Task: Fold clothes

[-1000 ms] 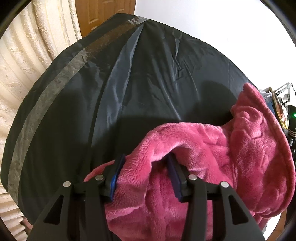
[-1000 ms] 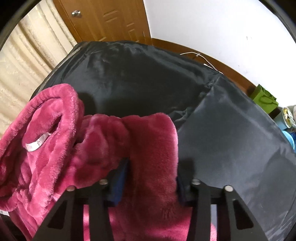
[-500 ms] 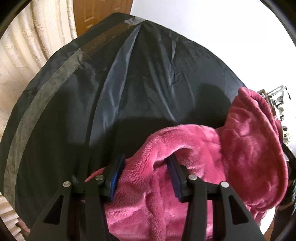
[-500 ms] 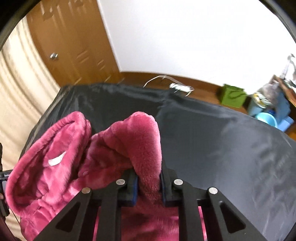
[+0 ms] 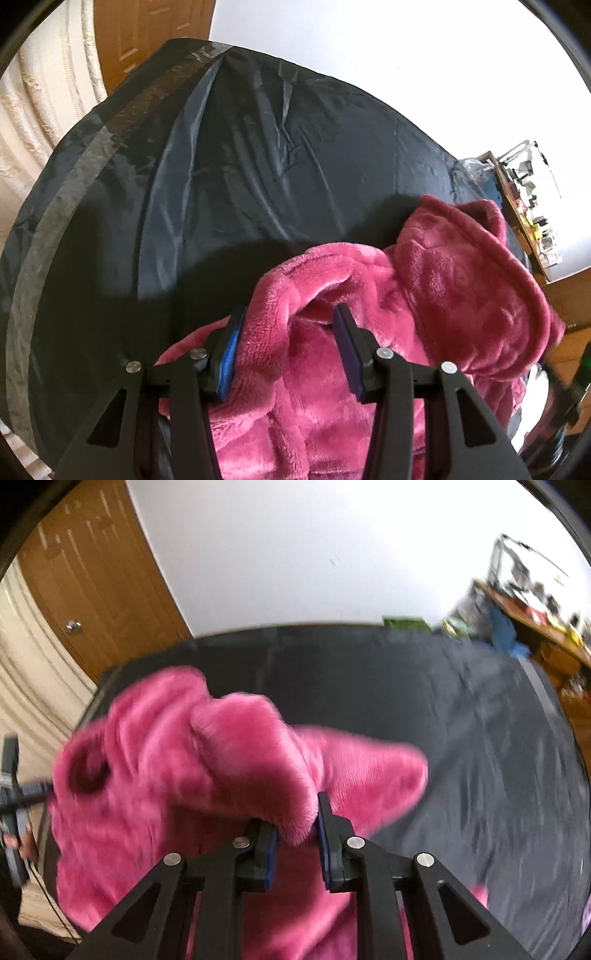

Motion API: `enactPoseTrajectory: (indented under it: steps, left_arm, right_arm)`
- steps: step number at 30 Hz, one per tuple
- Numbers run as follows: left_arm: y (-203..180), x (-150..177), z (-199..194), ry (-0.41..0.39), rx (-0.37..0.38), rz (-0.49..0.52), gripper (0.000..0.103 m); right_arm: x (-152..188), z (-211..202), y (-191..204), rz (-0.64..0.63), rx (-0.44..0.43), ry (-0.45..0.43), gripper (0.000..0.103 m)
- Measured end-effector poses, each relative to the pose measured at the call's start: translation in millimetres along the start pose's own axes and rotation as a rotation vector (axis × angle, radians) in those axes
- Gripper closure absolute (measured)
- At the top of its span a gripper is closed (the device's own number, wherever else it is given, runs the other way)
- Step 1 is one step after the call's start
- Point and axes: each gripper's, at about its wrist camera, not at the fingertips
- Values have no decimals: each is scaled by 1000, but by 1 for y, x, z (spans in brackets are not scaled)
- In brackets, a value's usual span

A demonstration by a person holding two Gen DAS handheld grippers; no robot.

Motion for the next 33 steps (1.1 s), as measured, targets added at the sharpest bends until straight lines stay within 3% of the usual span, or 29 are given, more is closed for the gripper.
enactPoseTrajectory:
  steps: [5,11,12,13,14,15,21,28,33]
  left_arm:
    - [6,3,7,27,10,-3,52]
    - [-1,11,1,18,14,27,52]
    - [-1,13,1,17,15,26,52]
    - [0,14,0,17,16,25,52]
    - [0,15,0,15,18,20,52]
    - [1,16,0,14,19,11,52]
    - [6,23,0,3,16,-35,52]
    - [7,31,-5,-16,-9,-86,52]
    - [2,36,-4,-26,-48,-114,52]
  right_arm:
    - [51,16,-2,62,-19,92,84]
    - [49,14,9,-14,4,66,83]
    - [45,10,11,-32,7,56,79]
    - [41,6,12,-49,10,46,64]
    - [32,1,14,-74,16,35,49]
    - [23,-3,15,-100,22,23,25]
    - [-41,-24,36,-298,15,-77,23]
    - [-126,5,76,-530,-85,-77,23]
    - [-185,54,103,-600,-311,53,23]
Point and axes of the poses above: each gripper's, at about its wrist camera, not at the fingertips, and z roughly the way its jaws point, y to its left, x to its underside, and after that the axes turned 2 degrees about -x, right-handed
